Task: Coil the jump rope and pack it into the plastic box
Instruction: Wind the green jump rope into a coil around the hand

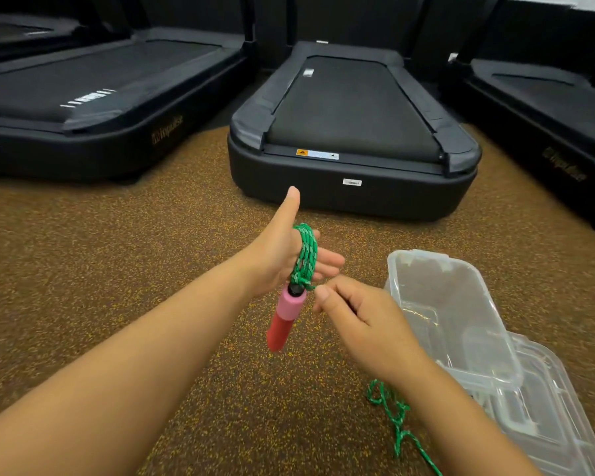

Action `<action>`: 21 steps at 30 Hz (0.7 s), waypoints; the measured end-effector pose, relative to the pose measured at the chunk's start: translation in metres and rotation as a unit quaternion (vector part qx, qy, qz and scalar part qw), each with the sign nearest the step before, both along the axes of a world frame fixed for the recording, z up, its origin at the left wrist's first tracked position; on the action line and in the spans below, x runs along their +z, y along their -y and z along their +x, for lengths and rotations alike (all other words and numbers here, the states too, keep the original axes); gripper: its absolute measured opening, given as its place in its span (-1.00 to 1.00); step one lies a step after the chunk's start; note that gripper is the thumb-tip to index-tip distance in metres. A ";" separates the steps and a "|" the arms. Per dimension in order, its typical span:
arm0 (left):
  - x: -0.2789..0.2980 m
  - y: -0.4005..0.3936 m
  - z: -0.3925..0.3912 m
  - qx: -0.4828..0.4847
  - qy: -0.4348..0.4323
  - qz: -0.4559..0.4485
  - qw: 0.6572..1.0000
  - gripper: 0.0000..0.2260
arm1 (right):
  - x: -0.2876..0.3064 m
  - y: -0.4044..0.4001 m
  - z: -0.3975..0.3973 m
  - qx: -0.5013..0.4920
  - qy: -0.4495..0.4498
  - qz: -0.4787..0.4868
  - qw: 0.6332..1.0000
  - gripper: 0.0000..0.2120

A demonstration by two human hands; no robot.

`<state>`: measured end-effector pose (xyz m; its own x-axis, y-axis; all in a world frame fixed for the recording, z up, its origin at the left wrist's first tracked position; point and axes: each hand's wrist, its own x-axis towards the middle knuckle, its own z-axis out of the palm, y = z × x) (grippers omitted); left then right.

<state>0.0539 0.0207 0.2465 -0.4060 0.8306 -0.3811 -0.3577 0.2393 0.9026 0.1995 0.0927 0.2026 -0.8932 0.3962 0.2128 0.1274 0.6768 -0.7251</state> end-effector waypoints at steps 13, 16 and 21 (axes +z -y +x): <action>-0.007 0.010 0.001 -0.350 0.063 -0.028 0.934 0.08 | 0.034 -0.034 0.007 -0.035 -0.107 -0.063 0.992 -0.81; 0.001 0.016 0.005 -0.405 0.045 0.006 0.913 -0.25 | 0.017 -0.039 0.009 -0.050 -0.120 -0.100 0.986 -0.62; 0.002 0.013 0.010 -0.269 0.076 0.102 0.955 -0.66 | -0.018 -0.035 0.006 -0.076 -0.139 -0.190 0.969 -0.64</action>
<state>0.0641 0.0079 0.2482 0.1468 0.9666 -0.2101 -0.3623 0.2502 0.8979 0.2060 0.1278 0.1850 -0.7474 0.6161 0.2488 -0.0304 0.3425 -0.9390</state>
